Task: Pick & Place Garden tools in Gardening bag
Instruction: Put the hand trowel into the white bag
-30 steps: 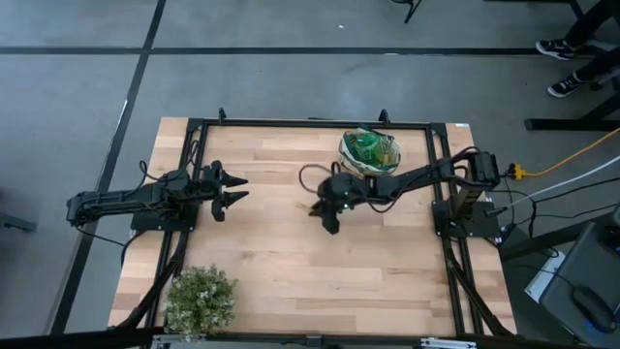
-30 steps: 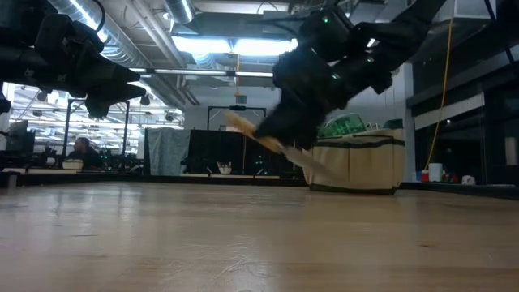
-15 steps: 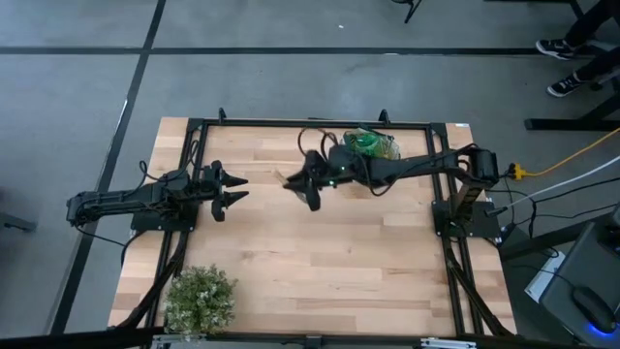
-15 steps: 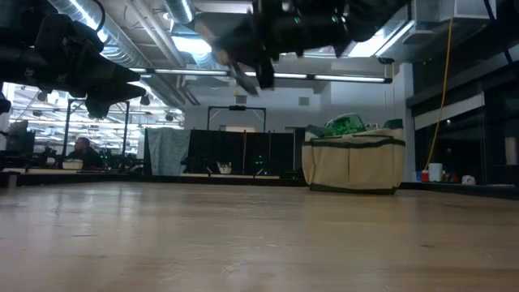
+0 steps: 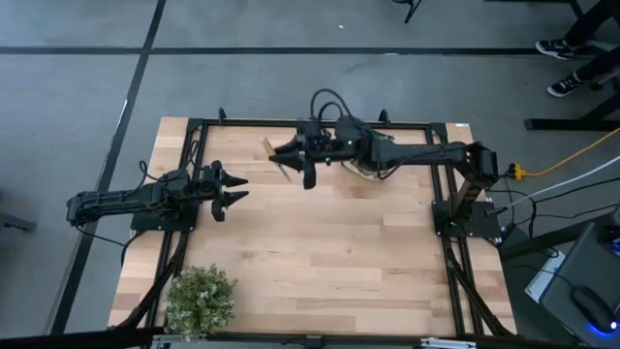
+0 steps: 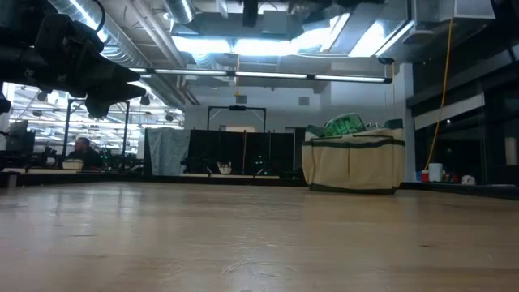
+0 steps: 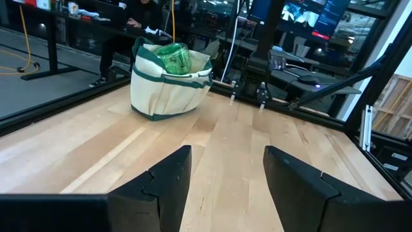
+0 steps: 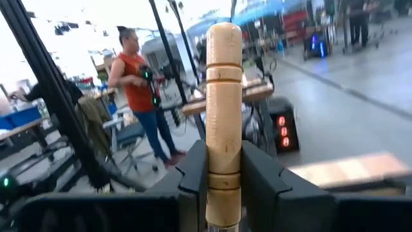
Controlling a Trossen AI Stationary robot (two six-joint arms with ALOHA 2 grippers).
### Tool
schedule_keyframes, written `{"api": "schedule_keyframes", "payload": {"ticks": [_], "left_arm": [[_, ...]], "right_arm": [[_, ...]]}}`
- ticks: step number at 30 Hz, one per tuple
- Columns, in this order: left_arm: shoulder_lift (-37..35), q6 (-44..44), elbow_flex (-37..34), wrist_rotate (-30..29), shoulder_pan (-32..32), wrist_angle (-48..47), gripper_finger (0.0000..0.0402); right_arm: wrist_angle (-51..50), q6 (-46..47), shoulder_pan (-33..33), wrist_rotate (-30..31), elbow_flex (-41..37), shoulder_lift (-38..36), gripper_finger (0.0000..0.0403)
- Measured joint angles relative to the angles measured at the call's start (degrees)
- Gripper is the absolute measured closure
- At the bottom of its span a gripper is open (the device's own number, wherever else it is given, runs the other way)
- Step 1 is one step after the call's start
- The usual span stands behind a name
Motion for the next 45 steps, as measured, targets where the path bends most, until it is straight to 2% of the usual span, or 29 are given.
{"api": "schedule_keyframes", "payload": {"ticks": [6,12,18,24,33,45], "left_arm": [[-0.01,0.00,0.00,0.00,-0.02,0.01,0.0212],[-0.02,0.00,0.00,0.00,0.00,0.01,0.0210],[0.00,0.00,0.00,0.00,-0.01,0.01,0.0211],[-0.01,0.00,0.00,0.00,-0.01,0.01,0.0212],[-0.01,0.01,0.00,0.00,0.00,0.01,0.0211],[0.00,0.01,0.00,0.00,-0.01,0.01,0.0212]], "right_arm": [[-0.10,0.76,-2.24,-0.04,5.41,-0.02,0.0335],[0.03,7.52,-5.12,-0.31,9.48,-0.02,0.0335],[-0.17,11.98,-7.37,-0.59,10.59,-1.19,0.0335],[-0.74,12.67,-9.49,-0.57,10.65,-4.89,0.0335],[-7.53,10.77,-10.79,-0.54,10.70,-11.11,0.0336],[-21.87,5.98,-11.94,0.85,10.67,-17.95,0.0334]]}}
